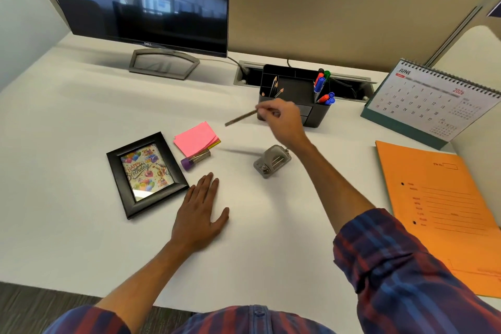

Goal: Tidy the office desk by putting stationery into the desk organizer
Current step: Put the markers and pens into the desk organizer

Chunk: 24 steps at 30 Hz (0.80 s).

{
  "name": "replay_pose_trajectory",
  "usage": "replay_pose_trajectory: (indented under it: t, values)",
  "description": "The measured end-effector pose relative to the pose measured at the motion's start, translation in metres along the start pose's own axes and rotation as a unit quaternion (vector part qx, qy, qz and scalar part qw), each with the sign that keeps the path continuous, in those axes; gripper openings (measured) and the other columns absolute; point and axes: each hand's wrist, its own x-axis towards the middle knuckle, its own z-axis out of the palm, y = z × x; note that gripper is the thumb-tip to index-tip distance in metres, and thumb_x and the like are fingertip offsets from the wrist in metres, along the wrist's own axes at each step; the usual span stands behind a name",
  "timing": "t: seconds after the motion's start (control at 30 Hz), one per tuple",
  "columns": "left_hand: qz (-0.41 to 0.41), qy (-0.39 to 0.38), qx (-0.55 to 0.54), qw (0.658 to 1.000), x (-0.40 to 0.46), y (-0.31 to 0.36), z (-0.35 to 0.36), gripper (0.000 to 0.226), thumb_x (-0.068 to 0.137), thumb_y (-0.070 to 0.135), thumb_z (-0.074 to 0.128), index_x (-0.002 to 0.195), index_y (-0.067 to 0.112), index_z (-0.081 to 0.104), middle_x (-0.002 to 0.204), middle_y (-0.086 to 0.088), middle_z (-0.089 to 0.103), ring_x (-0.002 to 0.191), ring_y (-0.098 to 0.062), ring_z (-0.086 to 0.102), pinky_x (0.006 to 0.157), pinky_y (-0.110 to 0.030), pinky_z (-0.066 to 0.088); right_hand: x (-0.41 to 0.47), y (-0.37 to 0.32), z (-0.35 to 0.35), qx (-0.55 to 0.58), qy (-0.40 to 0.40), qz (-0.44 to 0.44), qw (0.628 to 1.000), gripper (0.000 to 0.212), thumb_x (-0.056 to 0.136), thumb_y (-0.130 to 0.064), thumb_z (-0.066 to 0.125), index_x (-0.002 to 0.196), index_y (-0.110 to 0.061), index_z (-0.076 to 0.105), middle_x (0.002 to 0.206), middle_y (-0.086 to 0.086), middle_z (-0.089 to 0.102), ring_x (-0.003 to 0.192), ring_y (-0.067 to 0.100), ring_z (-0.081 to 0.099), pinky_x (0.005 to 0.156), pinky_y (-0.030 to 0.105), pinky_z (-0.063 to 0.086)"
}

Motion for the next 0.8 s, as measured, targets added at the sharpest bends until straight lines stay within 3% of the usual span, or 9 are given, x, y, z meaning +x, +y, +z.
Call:
replay_pose_trajectory:
  t: [0.07, 0.17, 0.3, 0.4, 0.6, 0.8]
  values:
    - [0.0, -0.002, 0.001, 1.0, 0.0, 0.0, 0.0, 0.076, 0.092, 0.059, 0.032, 0.155, 0.02, 0.016, 0.163, 0.005, 0.005, 0.149, -0.008, 0.001, 0.121, -0.03, 0.003, 0.011, -0.001, -0.013, -0.034, 0.074, -0.037, 0.996, 0.017, 0.09, -0.016, 0.064, 0.103, -0.011, 0.074, 0.097, 0.0, 0.071, 0.087, 0.009, 0.064, 0.081, 0.026, 0.054]
    - [-0.001, 0.0, -0.001, 1.0, 0.0, 0.0, 0.0, 0.075, 0.092, 0.058, 0.032, 0.155, 0.02, 0.017, 0.163, 0.004, 0.007, 0.15, -0.01, 0.002, 0.121, -0.03, 0.003, 0.025, -0.005, -0.03, -0.105, 0.163, -0.087, 0.977, 0.018, 0.092, -0.019, 0.061, 0.104, -0.012, 0.073, 0.098, 0.001, 0.072, 0.089, 0.011, 0.063, 0.08, 0.021, 0.051]
    - [-0.001, -0.002, 0.006, 1.0, 0.0, 0.0, 0.0, 0.075, 0.092, 0.059, 0.031, 0.155, 0.02, 0.016, 0.163, 0.004, 0.006, 0.15, -0.01, 0.002, 0.121, -0.029, 0.002, 0.04, -0.006, -0.044, -0.198, 0.229, -0.126, 0.945, 0.02, 0.092, -0.022, 0.06, 0.104, -0.014, 0.073, 0.098, 0.003, 0.073, 0.09, 0.017, 0.064, 0.077, 0.025, 0.05]
    - [-0.001, -0.002, 0.005, 1.0, 0.0, 0.0, 0.0, 0.075, 0.092, 0.059, 0.031, 0.155, 0.021, 0.015, 0.163, 0.004, 0.006, 0.15, -0.01, 0.002, 0.121, -0.029, 0.002, 0.048, -0.001, -0.046, -0.245, 0.227, -0.121, 0.935, 0.019, 0.091, -0.026, 0.06, 0.103, -0.019, 0.072, 0.09, 0.004, 0.072, 0.084, 0.022, 0.063, 0.073, 0.033, 0.05]
    - [-0.001, -0.003, 0.005, 1.0, -0.001, 0.0, 0.0, 0.075, 0.093, 0.059, 0.031, 0.156, 0.021, 0.014, 0.163, 0.004, 0.005, 0.15, -0.009, 0.001, 0.121, -0.03, 0.002, 0.049, 0.009, -0.037, -0.276, 0.194, -0.082, 0.938, 0.015, 0.091, -0.028, 0.063, 0.102, -0.02, 0.069, 0.088, 0.002, 0.072, 0.086, 0.02, 0.062, 0.085, 0.032, 0.04]
    - [-0.001, 0.0, -0.001, 1.0, -0.001, 0.001, -0.002, 0.075, 0.092, 0.058, 0.031, 0.155, 0.021, 0.015, 0.163, 0.004, 0.007, 0.15, -0.009, 0.002, 0.121, -0.027, 0.0, 0.043, 0.011, -0.027, -0.256, 0.17, -0.071, 0.949, 0.031, 0.096, -0.034, 0.055, 0.115, -0.016, 0.07, 0.104, 0.004, 0.074, 0.097, 0.021, 0.065, 0.088, 0.036, 0.043]
